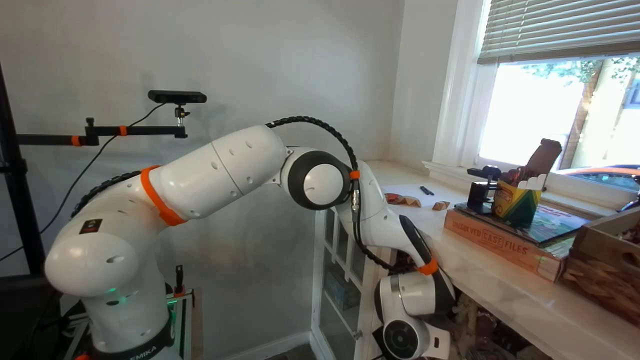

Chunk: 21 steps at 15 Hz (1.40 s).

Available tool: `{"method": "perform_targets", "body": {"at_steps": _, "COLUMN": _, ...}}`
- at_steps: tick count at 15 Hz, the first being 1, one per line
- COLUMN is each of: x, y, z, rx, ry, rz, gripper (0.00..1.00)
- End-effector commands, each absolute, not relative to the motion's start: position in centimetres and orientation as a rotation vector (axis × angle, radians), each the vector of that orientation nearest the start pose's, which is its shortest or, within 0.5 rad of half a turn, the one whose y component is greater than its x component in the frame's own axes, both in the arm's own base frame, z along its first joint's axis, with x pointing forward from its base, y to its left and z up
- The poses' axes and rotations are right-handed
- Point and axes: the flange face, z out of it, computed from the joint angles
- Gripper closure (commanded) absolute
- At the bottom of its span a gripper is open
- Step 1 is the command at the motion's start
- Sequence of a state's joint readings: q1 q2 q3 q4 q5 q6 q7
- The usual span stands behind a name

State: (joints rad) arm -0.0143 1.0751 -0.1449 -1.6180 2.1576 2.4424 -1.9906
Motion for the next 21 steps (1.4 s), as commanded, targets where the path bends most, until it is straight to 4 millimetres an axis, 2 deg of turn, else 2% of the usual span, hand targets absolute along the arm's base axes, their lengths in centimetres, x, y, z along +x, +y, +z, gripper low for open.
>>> {"method": "perform_targets", "body": {"at_steps": 1, "x": 62.9, "y": -9.4, "z": -3.0, "rx": -2.479, "ry": 0.05, "rz": -1.084, "gripper": 0.46}}
{"method": "perform_targets", "body": {"at_steps": 8, "x": 63.0, "y": -10.1, "z": -2.9, "rx": -2.503, "ry": 0.045, "rz": -1.106, "gripper": 1.0}}
{"method": "perform_targets", "body": {"at_steps": 17, "x": 60.6, "y": -10.5, "z": -2.4, "rx": -2.545, "ry": 0.134, "rz": -1.11, "gripper": 0.99}}
{"method": "perform_targets", "body": {"at_steps": 21, "x": 59.5, "y": -10.7, "z": -2.5, "rx": -2.563, "ry": 0.272, "rz": -1.1, "gripper": 0.99}}
